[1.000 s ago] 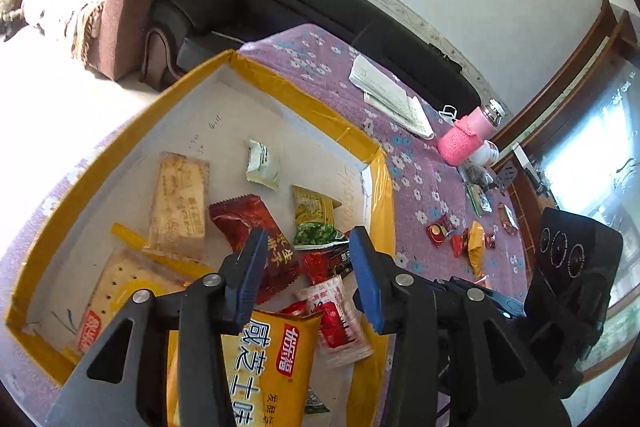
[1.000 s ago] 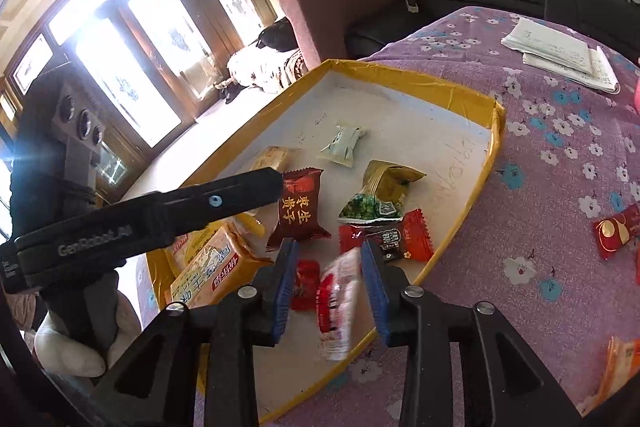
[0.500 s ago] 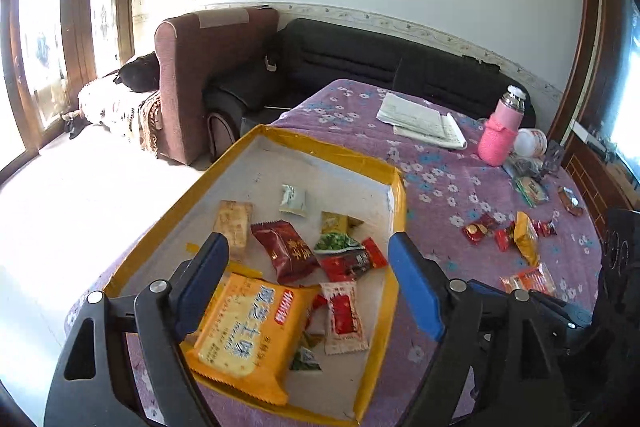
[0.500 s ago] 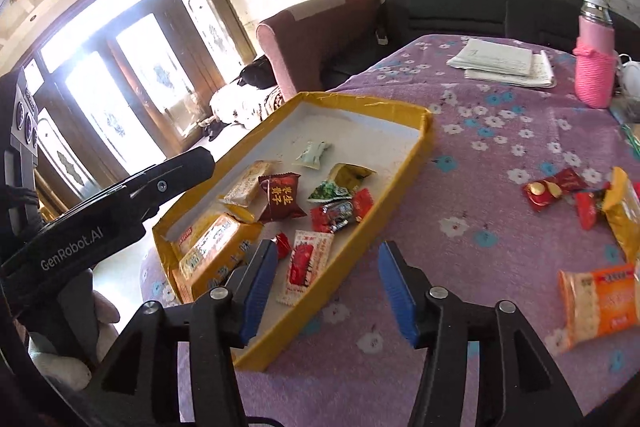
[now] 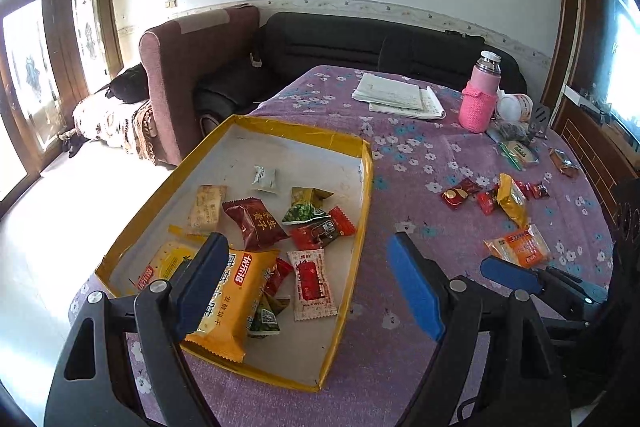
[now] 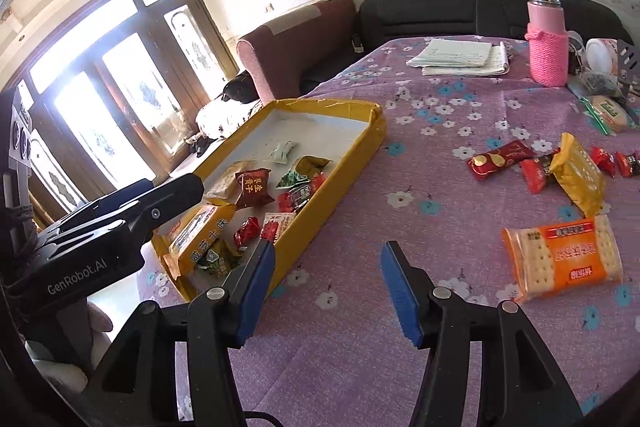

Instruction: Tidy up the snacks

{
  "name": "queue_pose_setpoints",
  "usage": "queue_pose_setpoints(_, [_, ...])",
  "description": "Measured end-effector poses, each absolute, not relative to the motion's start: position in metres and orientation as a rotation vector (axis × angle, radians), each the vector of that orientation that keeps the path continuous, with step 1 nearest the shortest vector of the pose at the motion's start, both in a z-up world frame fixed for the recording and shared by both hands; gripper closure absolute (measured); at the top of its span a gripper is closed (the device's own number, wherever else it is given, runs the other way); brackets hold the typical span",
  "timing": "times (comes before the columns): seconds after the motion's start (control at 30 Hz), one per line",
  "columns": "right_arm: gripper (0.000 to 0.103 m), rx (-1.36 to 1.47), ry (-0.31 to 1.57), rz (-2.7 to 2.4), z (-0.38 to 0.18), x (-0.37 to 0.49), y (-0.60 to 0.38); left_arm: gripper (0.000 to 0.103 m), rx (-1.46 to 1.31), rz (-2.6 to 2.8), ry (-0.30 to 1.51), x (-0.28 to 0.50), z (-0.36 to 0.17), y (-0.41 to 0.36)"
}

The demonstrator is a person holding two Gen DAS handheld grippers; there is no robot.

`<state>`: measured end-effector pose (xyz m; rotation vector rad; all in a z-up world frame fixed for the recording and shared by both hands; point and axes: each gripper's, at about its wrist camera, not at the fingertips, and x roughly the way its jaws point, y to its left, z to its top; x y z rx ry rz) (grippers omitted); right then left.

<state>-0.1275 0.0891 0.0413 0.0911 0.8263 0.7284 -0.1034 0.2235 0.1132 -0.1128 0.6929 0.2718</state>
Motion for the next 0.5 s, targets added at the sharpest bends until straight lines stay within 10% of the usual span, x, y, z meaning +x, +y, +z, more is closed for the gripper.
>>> queue_pose_setpoints(0.5, [0.04, 0.177, 0.811, 0.461, 0.041, -0.082, -0.025, 0.021, -0.159, 0.147, 0.725, -0.098, 0.105, 0.204])
